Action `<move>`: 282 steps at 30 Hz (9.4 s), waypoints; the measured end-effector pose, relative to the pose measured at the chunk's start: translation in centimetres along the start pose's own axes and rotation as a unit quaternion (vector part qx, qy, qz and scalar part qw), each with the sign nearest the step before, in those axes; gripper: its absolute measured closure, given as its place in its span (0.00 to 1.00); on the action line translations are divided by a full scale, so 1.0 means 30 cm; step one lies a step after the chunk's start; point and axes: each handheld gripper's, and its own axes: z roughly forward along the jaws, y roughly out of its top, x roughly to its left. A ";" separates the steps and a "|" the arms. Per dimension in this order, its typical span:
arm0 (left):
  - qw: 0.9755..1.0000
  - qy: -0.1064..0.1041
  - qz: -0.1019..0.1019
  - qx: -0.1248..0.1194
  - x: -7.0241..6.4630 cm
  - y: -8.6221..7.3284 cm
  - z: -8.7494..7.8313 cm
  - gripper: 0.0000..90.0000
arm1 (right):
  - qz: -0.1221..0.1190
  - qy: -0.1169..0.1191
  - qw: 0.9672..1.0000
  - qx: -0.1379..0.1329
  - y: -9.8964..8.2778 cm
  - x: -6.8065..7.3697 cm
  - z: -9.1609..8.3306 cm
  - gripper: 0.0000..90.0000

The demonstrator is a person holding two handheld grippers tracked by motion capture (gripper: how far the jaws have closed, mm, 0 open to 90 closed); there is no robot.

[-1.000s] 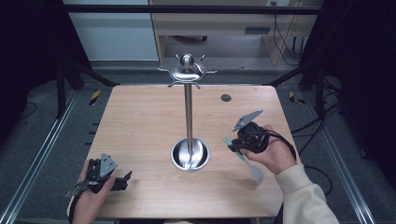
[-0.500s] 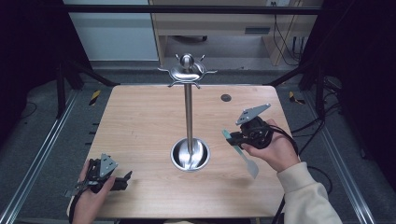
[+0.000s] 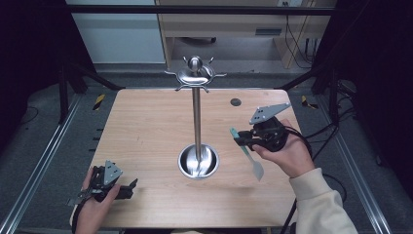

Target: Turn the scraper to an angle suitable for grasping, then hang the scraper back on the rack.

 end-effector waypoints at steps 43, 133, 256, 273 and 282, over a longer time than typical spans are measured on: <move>1.000 0.010 -0.010 0.004 0.005 -0.011 -0.003 0.04 | 0.049 -0.013 0.986 -0.160 0.091 0.034 -0.123 0.83; 0.999 0.033 0.000 0.000 0.008 -0.002 -0.015 0.04 | 0.047 -0.056 0.975 -0.211 0.296 0.212 -0.146 0.82; 0.998 0.017 -0.022 -0.050 0.013 0.003 -0.041 0.03 | 0.088 -0.192 0.962 -0.172 -0.150 0.155 -0.042 0.10; 0.998 0.019 -0.019 -0.048 0.014 0.003 -0.043 0.03 | 0.091 -0.210 0.965 -0.128 -0.321 0.132 0.000 0.09; 0.998 0.020 -0.018 -0.058 0.011 0.006 -0.048 0.03 | 0.112 -0.214 0.964 -0.108 -0.403 0.100 0.038 0.09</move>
